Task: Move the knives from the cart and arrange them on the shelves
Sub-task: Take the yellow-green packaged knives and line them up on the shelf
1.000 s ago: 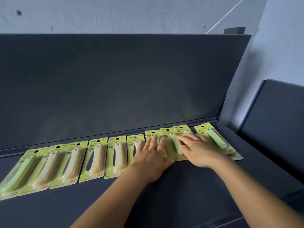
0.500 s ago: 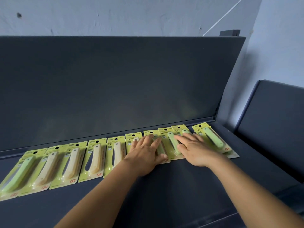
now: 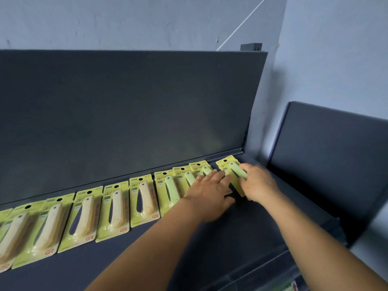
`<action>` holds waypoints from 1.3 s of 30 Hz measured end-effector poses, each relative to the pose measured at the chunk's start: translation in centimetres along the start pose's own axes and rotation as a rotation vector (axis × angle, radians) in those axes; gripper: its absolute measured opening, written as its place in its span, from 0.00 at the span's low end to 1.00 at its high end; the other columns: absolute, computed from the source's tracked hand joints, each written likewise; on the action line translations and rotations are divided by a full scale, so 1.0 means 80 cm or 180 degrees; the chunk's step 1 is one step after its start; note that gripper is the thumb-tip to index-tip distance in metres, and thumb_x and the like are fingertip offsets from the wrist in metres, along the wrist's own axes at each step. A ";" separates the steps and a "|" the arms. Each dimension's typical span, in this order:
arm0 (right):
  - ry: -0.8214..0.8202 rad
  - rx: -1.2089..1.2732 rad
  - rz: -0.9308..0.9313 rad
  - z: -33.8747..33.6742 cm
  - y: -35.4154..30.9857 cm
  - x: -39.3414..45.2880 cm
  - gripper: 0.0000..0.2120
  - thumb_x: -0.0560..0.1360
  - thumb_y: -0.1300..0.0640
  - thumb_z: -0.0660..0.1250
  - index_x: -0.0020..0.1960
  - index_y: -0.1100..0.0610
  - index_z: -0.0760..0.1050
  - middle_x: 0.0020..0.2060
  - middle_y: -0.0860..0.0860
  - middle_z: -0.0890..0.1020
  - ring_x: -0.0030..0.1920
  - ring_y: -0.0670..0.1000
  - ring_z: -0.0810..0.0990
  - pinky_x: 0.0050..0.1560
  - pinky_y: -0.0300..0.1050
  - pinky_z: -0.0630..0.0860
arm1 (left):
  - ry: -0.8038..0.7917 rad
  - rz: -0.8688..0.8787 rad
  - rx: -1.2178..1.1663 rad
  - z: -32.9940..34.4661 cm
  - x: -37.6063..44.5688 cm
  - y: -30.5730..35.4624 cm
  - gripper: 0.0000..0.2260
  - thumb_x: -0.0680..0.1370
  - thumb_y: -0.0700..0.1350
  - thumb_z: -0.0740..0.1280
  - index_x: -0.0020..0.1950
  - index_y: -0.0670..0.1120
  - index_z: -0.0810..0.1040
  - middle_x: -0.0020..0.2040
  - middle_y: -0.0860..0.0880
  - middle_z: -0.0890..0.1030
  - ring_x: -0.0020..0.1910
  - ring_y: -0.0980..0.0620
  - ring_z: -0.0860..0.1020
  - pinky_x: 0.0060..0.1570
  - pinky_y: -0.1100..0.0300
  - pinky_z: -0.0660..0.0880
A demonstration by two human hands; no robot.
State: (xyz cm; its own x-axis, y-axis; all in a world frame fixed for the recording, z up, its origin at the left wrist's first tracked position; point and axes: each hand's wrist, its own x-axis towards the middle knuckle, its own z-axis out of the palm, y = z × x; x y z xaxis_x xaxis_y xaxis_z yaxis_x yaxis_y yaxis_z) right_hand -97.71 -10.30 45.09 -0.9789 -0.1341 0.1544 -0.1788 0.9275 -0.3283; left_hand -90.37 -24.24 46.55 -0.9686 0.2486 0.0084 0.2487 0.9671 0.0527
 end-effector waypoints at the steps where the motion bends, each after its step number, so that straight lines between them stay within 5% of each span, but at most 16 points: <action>1: 0.0092 0.0053 0.0031 -0.001 0.001 0.001 0.17 0.77 0.54 0.61 0.66 0.50 0.73 0.58 0.53 0.79 0.58 0.58 0.76 0.50 0.45 0.74 | -0.0065 0.0016 0.0057 0.003 0.008 0.004 0.28 0.81 0.56 0.55 0.78 0.49 0.50 0.79 0.49 0.51 0.78 0.50 0.49 0.75 0.49 0.47; 5: 0.0374 0.0506 0.0173 -0.008 0.010 0.006 0.11 0.78 0.58 0.59 0.57 0.58 0.76 0.54 0.56 0.81 0.55 0.59 0.78 0.50 0.47 0.75 | -0.0180 -0.0055 0.0301 0.010 0.018 0.011 0.26 0.81 0.58 0.54 0.76 0.47 0.58 0.78 0.47 0.56 0.77 0.49 0.52 0.74 0.48 0.50; 9: 0.0737 0.0854 0.0400 -0.017 0.036 0.016 0.06 0.77 0.60 0.59 0.42 0.57 0.72 0.42 0.59 0.79 0.44 0.61 0.76 0.39 0.47 0.71 | 0.0024 -0.0019 0.0103 0.013 0.030 0.021 0.30 0.81 0.58 0.55 0.78 0.47 0.51 0.78 0.48 0.54 0.77 0.49 0.50 0.75 0.48 0.48; 11: 0.0691 0.0695 0.0525 -0.017 0.049 0.022 0.06 0.77 0.60 0.59 0.41 0.56 0.69 0.44 0.60 0.80 0.46 0.62 0.76 0.38 0.45 0.67 | 0.0025 0.0113 0.0052 0.014 0.041 0.034 0.30 0.80 0.58 0.56 0.78 0.48 0.51 0.79 0.47 0.53 0.77 0.49 0.50 0.75 0.48 0.48; 17: 0.0407 0.0532 0.0630 -0.006 0.066 0.029 0.15 0.78 0.59 0.58 0.62 0.52 0.75 0.57 0.57 0.80 0.57 0.60 0.76 0.52 0.48 0.75 | -0.0207 -0.0008 0.0157 0.013 0.066 0.062 0.28 0.81 0.58 0.53 0.77 0.46 0.54 0.77 0.43 0.55 0.76 0.45 0.55 0.74 0.47 0.48; 25: 0.0068 0.0406 0.0441 0.008 0.051 0.048 0.17 0.79 0.58 0.56 0.64 0.47 0.74 0.60 0.55 0.78 0.58 0.59 0.75 0.50 0.45 0.73 | -0.0194 -0.0437 0.0028 0.014 0.067 0.043 0.23 0.83 0.51 0.54 0.75 0.43 0.56 0.76 0.43 0.57 0.75 0.43 0.59 0.73 0.48 0.53; 33: -0.0060 0.0172 0.0326 0.008 0.040 0.057 0.16 0.79 0.60 0.53 0.62 0.50 0.73 0.58 0.56 0.78 0.56 0.59 0.75 0.50 0.47 0.74 | -0.0158 -0.0504 -0.0278 0.019 0.072 0.035 0.25 0.83 0.49 0.54 0.78 0.44 0.50 0.79 0.45 0.49 0.78 0.46 0.50 0.74 0.50 0.48; 39: -0.0250 0.0066 -0.0646 -0.002 0.021 0.031 0.22 0.81 0.48 0.53 0.75 0.44 0.60 0.76 0.45 0.60 0.75 0.52 0.57 0.73 0.49 0.58 | -0.0029 -0.0715 -0.0198 0.011 0.046 0.021 0.33 0.82 0.57 0.52 0.78 0.41 0.42 0.79 0.42 0.42 0.78 0.45 0.42 0.74 0.49 0.44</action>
State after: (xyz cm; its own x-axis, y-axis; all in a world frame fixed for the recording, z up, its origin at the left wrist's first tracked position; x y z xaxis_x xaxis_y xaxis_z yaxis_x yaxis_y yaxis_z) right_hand -100.43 -9.01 45.09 -0.9272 -0.3448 0.1464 -0.3742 0.8714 -0.3172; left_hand -93.51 -21.68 45.81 -0.9994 0.0283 -0.0194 0.0259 0.9932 0.1138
